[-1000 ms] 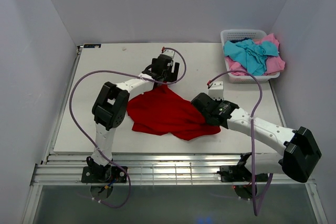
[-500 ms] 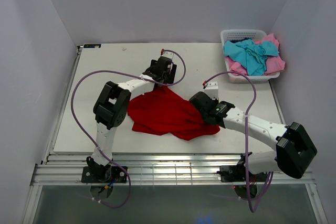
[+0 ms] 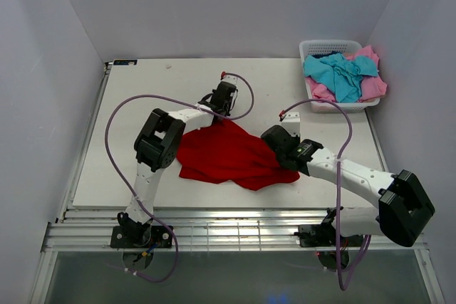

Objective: Fold and stack the t-shirts
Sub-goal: Flatten the tshirt out

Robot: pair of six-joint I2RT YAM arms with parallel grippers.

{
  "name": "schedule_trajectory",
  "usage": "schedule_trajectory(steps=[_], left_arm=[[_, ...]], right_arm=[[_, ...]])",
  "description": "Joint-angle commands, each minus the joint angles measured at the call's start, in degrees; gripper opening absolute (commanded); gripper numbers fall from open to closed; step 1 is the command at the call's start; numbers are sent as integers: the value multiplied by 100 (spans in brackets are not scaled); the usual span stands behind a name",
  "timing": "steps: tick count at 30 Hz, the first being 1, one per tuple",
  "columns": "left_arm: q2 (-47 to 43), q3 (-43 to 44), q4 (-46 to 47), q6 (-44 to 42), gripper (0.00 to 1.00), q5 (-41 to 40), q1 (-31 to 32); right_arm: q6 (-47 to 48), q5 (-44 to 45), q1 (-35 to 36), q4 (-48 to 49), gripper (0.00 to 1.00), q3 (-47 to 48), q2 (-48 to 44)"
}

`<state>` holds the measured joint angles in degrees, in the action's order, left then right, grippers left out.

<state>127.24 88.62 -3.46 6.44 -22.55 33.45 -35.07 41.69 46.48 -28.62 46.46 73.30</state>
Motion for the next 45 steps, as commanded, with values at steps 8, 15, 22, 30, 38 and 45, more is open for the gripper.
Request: schedule_trajectory(steps=[8,15,22,30,38,45], left_arm=[[-1675,-64,136,-55,5,-1611,-260],[-2870,-160,-23,147,5,-1543,-1085],[-3275,-82,-198,191,4,-1358,-1420],[-4189,-652,-137,428,4,-998,-1438],[-5147,-970,-917,753,1,-550,-1429],[-5789,-873,-1674,1052,0,48,-1429]], right_arm=[[798,-283,-981,725,9,74,167],[1994,-1600,-2616,1482,8,810,640],[2505,-2692,-3750,1290,8,2954,1353],[2522,-3273,-4121,1227,8,3724,987],[2452,-3492,-4121,1122,9,2939,-183],[2312,-4072,-4112,552,10,3527,-1281]])
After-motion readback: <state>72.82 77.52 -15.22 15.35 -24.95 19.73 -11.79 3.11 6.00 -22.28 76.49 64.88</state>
